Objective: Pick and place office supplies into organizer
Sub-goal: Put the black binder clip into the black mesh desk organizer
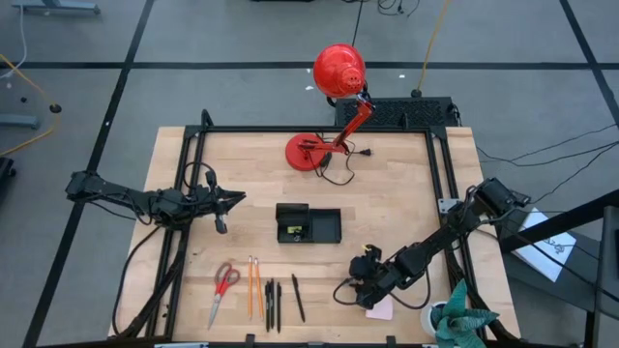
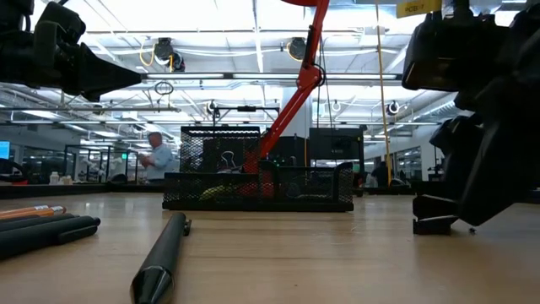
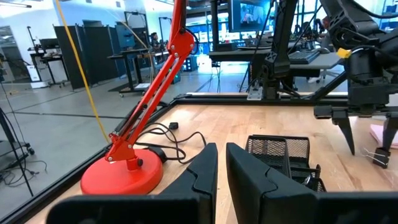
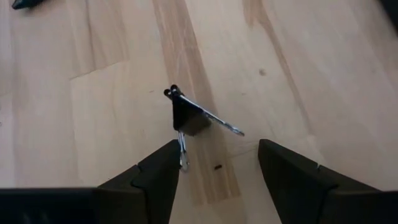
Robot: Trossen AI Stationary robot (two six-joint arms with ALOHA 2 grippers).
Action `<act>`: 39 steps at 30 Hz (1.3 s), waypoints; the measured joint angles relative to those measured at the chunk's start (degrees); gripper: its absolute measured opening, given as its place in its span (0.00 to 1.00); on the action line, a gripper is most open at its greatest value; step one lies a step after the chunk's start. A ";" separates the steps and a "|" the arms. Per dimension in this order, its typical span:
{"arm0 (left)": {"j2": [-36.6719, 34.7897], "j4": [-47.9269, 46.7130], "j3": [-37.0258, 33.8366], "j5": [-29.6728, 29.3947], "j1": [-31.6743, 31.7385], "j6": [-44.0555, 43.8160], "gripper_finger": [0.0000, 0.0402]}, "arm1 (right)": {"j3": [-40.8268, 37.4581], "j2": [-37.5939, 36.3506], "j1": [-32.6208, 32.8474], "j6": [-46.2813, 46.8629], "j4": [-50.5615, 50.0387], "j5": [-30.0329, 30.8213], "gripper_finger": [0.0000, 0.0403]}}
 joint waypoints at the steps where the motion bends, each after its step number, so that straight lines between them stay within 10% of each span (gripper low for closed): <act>1: 0.01 -0.01 0.00 0.00 0.00 0.00 0.10 | 0.00 0.02 -0.02 -0.38 -0.02 0.17 0.50; 21: 0.00 0.00 0.00 -0.02 0.02 0.00 0.10 | -0.09 0.04 -0.39 -6.95 1.74 0.18 0.02; 39: -0.01 -0.04 0.00 -0.02 0.00 0.02 0.10 | 3.68 -2.45 -2.30 -26.38 10.95 8.48 0.00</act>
